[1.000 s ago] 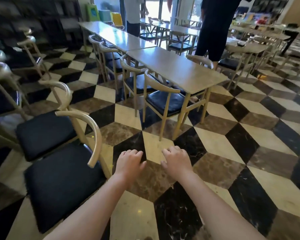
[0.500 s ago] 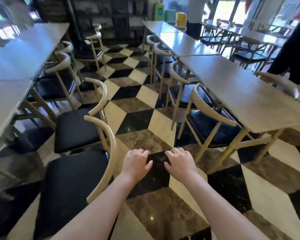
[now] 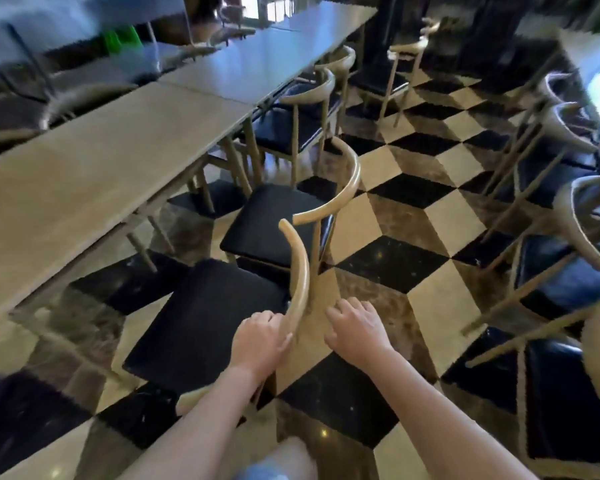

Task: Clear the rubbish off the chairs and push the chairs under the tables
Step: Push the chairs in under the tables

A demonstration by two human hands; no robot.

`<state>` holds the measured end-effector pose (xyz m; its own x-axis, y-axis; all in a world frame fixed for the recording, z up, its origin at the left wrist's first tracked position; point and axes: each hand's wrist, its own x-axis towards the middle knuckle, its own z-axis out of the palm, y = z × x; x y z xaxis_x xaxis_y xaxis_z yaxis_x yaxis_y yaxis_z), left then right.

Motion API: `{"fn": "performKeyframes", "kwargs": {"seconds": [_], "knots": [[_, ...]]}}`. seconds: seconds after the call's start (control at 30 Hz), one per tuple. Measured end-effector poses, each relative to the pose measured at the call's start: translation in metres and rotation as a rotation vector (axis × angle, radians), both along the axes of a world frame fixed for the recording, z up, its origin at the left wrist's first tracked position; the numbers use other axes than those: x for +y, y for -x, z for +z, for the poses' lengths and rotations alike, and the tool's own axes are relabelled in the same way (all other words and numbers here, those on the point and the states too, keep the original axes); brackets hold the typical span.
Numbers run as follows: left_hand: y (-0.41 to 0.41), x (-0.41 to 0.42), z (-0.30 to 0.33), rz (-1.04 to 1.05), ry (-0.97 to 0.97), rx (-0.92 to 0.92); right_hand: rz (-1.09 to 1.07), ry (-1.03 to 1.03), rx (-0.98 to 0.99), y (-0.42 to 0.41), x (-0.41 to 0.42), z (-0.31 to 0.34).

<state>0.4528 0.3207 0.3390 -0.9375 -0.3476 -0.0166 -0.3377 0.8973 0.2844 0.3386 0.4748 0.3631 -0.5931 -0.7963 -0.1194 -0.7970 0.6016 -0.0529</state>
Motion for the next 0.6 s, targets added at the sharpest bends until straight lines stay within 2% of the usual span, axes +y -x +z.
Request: {"fn": "performKeyframes", "kwargs": {"seconds": [0.17,0.37,0.6], "knots": [[0.019,-0.016,-0.016,0.197,-0.082,-0.001,0.174,-0.030,-0.046,0.043,-0.041,-0.014],[0.029,-0.012,-0.034,0.296,-0.108,-0.077,0.407,-0.086,-0.041,0.071,-0.072,-0.037],[0.034,0.012,-0.067,0.516,-0.202,-0.173,0.765,-0.218,-0.063,0.104,-0.098,-0.065]]}}
